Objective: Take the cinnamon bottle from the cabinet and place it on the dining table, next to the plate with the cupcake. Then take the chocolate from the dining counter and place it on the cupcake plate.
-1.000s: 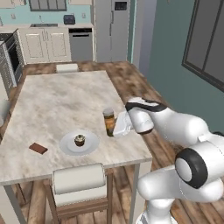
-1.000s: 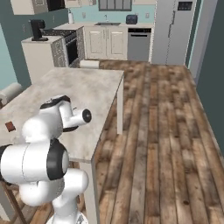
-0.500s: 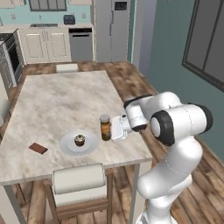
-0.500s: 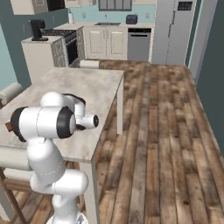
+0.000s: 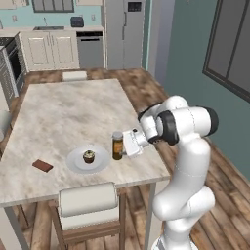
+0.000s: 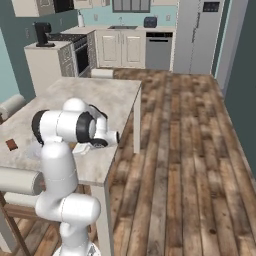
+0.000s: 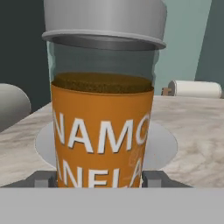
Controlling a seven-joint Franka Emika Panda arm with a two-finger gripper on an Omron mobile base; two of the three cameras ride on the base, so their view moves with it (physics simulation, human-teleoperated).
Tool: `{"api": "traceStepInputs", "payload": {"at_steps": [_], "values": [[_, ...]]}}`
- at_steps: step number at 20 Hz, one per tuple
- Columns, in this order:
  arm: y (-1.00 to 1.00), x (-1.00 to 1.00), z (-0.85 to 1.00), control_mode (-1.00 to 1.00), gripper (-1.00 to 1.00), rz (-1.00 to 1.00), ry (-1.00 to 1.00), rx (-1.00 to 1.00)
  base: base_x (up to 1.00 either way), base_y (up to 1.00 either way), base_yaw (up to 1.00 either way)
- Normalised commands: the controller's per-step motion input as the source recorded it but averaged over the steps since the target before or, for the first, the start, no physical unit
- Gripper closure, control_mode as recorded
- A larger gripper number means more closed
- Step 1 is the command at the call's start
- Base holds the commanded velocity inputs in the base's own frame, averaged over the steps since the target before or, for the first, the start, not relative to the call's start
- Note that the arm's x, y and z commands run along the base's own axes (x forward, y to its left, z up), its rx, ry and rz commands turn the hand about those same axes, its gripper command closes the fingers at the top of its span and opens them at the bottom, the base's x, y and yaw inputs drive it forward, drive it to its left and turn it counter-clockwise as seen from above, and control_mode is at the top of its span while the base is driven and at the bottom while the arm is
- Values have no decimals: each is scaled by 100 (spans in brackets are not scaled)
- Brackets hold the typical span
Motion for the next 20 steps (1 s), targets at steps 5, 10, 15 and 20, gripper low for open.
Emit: {"api": "traceStepInputs", "payload": {"at_steps": [5,10,15,20], "values": [[21,9,-5,-100,-100,9,-2,0,0,0,0],[5,-25,5,-100,-100,3,-5,0,0,0,0],[0,-35,35,-100,-100,0,-2,0,0,0,0],[0,-10,83,-100,-100,-1,3,0,0,0,0]]}}
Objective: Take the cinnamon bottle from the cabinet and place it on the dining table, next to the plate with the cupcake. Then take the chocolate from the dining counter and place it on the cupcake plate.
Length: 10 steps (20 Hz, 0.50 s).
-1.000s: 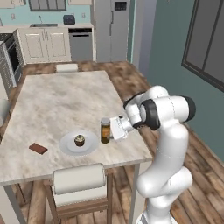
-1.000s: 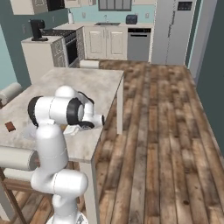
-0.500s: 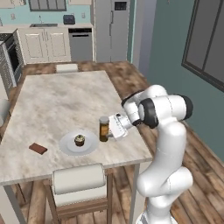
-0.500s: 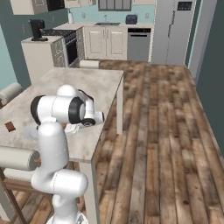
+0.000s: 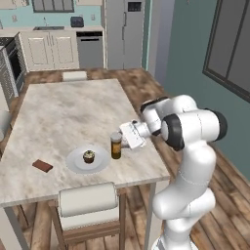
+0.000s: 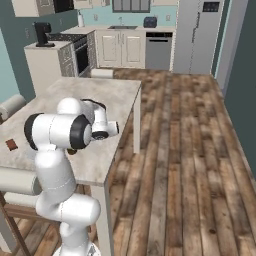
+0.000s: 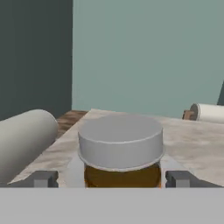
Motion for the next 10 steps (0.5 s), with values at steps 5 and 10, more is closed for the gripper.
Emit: {"api": "traceStepInputs", "payload": {"at_steps": [5,10], "values": [[0,-6,100,-100,-100,-3,7,0,0,0,0],[-1,-7,100,-100,-100,-4,5,-2,0,0,0]]}}
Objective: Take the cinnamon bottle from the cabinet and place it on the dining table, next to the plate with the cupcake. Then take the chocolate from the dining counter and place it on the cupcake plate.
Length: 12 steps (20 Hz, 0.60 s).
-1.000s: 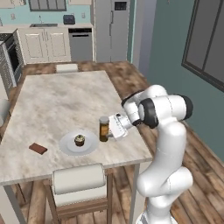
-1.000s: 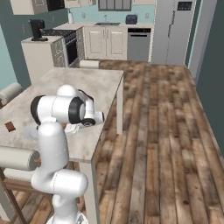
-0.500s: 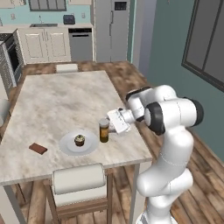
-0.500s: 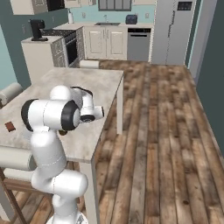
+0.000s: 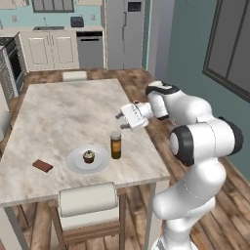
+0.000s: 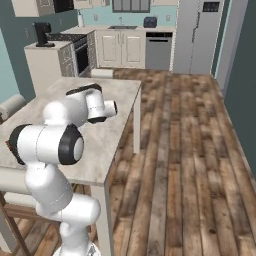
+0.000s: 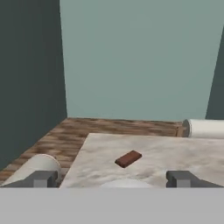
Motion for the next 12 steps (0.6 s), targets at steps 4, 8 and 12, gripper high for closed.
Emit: {"api": "traceStepInputs", "payload": {"at_steps": [4,8,12], "values": [[33,-26,100,-100,-100,-3,3,-16,0,0,0],[88,-34,100,-100,-100,-4,5,-37,0,0,0],[98,-54,100,-100,-100,-9,19,-48,0,0,0]]}}
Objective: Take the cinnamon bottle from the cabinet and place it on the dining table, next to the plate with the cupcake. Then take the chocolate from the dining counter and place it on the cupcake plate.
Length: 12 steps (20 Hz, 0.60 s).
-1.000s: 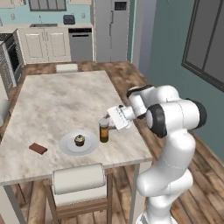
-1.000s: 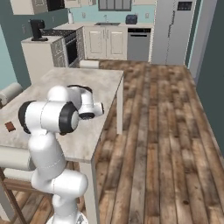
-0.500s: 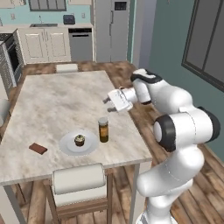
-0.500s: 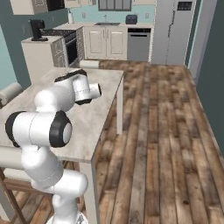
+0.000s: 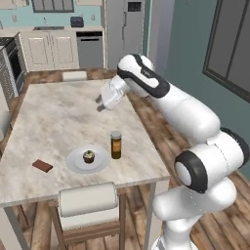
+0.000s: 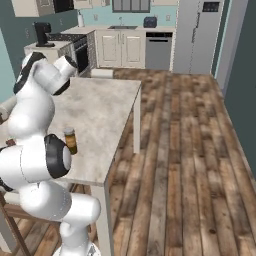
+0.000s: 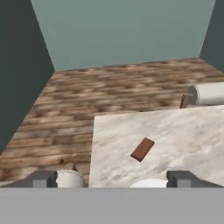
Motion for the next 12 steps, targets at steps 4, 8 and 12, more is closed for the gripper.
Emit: {"api": "traceStepInputs", "payload": {"at_steps": [4,8,12], "values": [[100,-40,66,-100,-100,-14,27,-64,0,0,0],[100,-6,16,-100,-100,-17,36,-64,0,0,0],[85,0,-1,-100,-100,-10,24,-37,0,0,0]]}}
